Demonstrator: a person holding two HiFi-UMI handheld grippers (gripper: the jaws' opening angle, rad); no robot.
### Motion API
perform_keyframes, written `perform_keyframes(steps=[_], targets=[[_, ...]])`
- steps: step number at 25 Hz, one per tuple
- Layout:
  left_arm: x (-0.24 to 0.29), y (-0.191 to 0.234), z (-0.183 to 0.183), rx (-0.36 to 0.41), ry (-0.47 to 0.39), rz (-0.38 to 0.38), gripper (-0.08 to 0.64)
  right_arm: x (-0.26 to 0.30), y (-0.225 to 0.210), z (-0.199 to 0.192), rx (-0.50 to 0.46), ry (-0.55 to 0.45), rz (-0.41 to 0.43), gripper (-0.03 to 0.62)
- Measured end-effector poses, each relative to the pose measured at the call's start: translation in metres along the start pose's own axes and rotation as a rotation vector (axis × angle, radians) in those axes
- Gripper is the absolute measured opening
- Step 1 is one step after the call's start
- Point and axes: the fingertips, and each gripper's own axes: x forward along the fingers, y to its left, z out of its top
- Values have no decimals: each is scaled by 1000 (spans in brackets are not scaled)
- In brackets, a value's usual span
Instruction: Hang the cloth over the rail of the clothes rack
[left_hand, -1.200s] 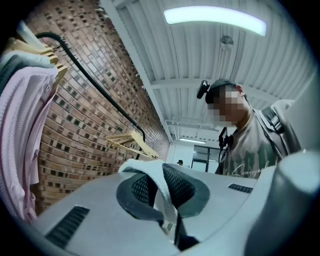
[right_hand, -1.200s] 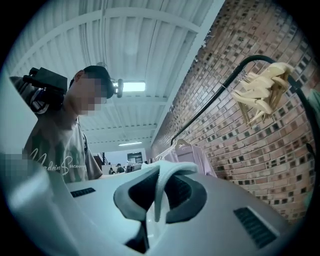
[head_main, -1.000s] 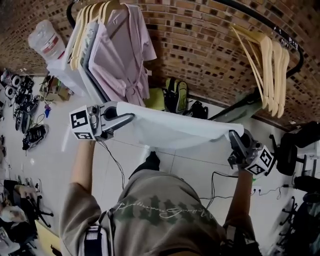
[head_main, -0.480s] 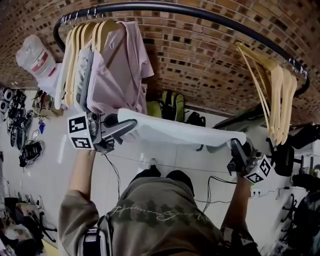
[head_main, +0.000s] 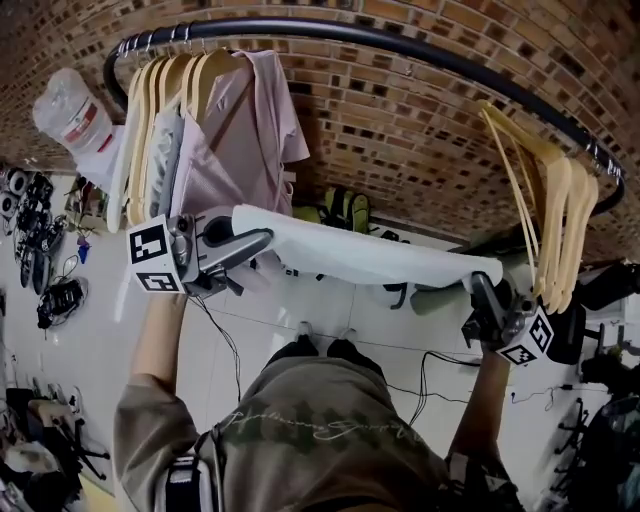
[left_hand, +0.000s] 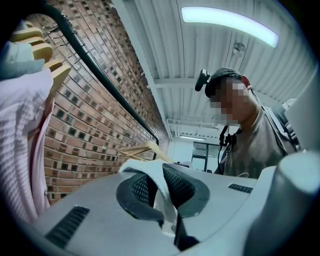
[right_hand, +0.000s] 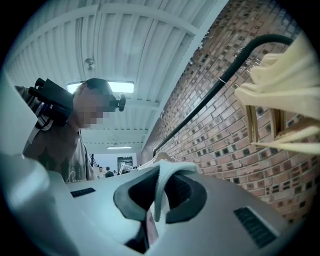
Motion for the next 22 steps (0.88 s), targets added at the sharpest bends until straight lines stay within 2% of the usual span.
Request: perform_keyframes(steps=[2,6,8,13,17,22], targets=[[4,1,13,13,-11,-11,17,6,-4,17,-15,-16,12,20],[14,-14,47,81,-66,-112,17,10,-5,63,46,-107,96,20],[19,-17,65,94,-88,-135,17,13,-6,83,19,-117,115,20],[24,-14,107,95,-134,-118,17,28,-7,120,-79,-93,121,20],[31,-7,128,130,-101,-86,17,35,-7,150,-133,-76,137,20],[38,-2,158,175,-60,-87,17,45,-10,182,-189,-71,166,20]])
